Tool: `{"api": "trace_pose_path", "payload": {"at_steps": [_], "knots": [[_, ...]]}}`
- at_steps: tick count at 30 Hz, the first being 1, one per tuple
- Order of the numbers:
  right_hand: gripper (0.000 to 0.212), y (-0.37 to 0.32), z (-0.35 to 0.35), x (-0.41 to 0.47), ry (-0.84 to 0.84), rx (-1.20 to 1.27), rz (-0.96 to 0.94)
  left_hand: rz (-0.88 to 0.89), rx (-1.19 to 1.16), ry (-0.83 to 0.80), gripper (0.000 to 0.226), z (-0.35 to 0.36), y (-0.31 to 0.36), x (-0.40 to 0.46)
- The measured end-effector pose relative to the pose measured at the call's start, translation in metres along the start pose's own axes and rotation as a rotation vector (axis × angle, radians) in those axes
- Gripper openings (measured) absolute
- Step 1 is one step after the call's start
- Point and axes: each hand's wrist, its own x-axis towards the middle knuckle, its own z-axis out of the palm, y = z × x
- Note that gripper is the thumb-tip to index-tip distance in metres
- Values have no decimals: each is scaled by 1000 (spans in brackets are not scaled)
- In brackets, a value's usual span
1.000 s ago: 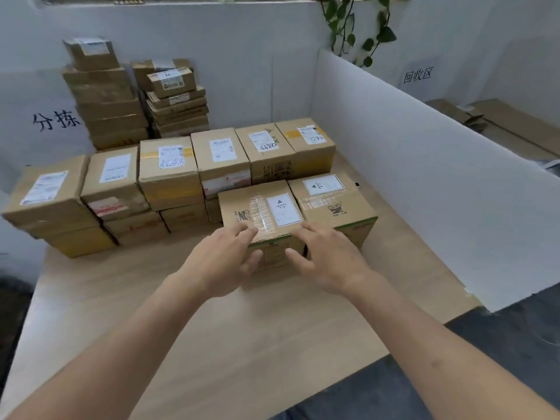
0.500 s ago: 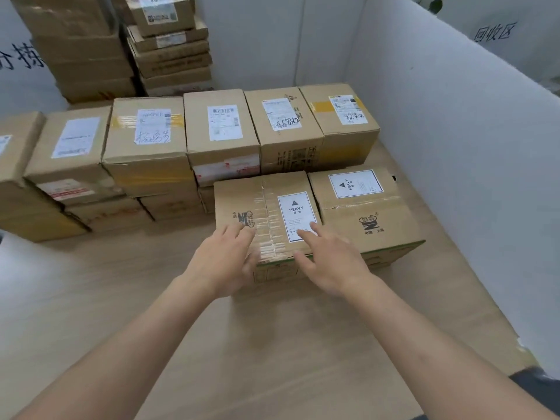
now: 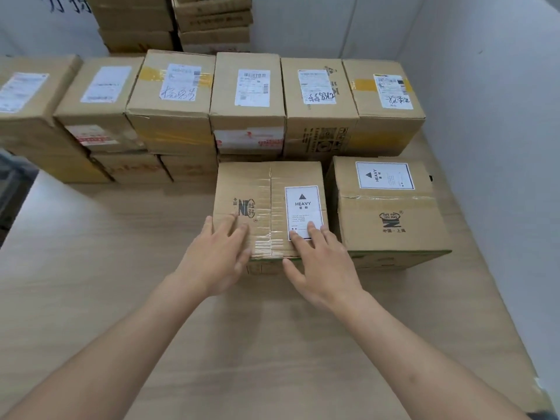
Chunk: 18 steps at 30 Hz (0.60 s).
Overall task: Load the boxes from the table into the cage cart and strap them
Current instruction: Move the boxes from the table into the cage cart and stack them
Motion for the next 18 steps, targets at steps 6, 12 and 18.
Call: {"api": "trace_pose_path", "payload": {"at_steps": [6, 12, 18], "knots": [[46, 2, 6, -15, 107, 98, -30, -28, -118, 73, 57, 9, -9, -35], [75, 9, 9, 0, 34, 375, 182, -183, -322, -6, 85, 7, -24, -33], [89, -1, 18, 1, 18, 612, 247, -87, -586, -62, 97, 14, -41, -25]]}}
